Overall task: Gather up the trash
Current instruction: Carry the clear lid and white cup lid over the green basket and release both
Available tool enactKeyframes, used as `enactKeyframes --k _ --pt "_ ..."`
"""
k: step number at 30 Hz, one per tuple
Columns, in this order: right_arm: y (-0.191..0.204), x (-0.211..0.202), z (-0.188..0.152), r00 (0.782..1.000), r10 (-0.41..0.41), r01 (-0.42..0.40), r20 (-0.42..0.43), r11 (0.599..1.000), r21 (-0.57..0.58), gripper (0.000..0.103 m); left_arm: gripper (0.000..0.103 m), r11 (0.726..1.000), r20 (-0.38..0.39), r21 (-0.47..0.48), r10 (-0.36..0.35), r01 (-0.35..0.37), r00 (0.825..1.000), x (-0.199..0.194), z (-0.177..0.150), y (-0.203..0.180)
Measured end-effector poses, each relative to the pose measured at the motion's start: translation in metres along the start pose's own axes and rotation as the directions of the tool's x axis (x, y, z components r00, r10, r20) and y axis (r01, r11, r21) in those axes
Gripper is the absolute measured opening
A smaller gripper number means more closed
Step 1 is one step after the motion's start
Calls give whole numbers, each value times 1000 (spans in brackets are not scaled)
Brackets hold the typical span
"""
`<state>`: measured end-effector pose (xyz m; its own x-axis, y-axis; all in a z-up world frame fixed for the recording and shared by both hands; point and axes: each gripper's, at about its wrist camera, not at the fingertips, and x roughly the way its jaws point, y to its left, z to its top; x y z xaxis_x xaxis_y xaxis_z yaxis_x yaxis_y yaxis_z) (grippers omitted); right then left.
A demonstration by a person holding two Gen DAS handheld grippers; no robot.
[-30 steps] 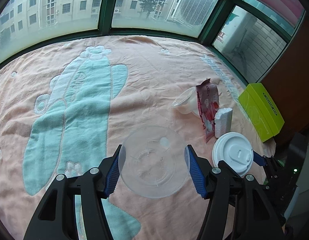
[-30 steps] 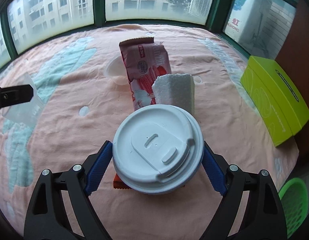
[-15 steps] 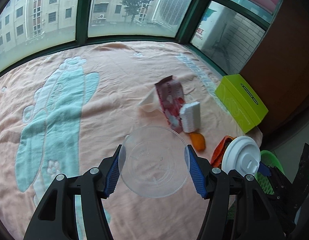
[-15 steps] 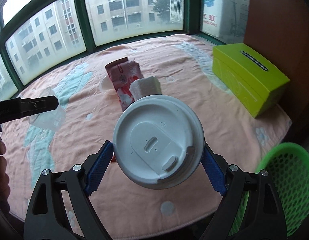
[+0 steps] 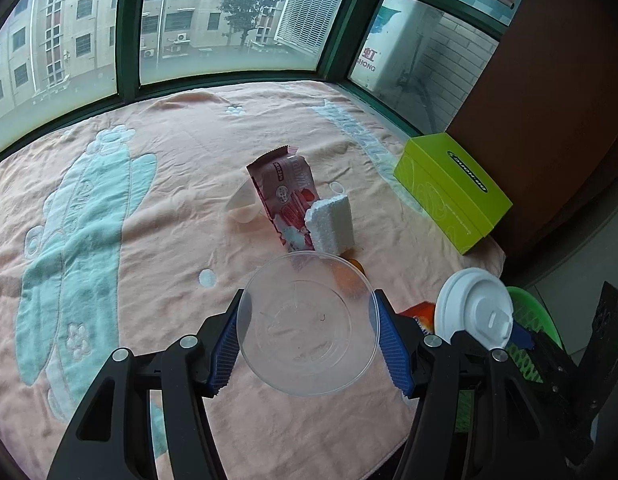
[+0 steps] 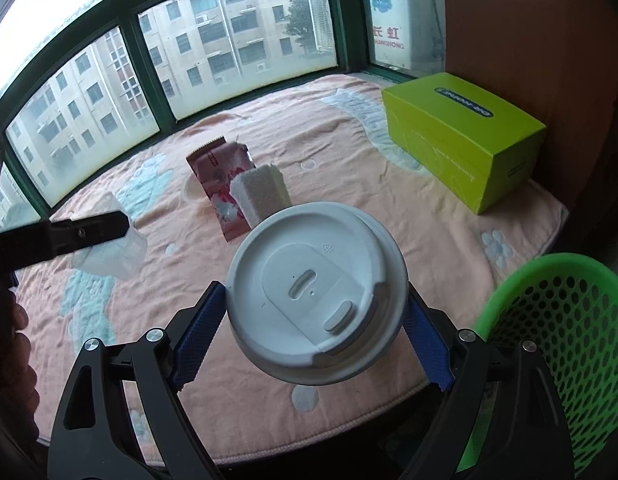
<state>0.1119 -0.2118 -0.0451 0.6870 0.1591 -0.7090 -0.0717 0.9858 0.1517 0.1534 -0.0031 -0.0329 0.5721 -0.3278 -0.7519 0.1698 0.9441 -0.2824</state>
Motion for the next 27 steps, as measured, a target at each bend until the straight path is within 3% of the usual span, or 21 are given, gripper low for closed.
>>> enactKeyframes --k 11,19,27 --pt "-31 -29 6 996 -71 69 58 996 51 85 59 999 4 30 -34 34 999 -4 5 -13" --pt "-81 -61 -25 979 -200 194 38 974 119 85 59 990 -25 96 -99 101 995 4 1 -55" --pt "-127 -89 -57 961 -277 271 0 941 201 85 59 968 -66 176 -168 178 984 13 -5 -110"
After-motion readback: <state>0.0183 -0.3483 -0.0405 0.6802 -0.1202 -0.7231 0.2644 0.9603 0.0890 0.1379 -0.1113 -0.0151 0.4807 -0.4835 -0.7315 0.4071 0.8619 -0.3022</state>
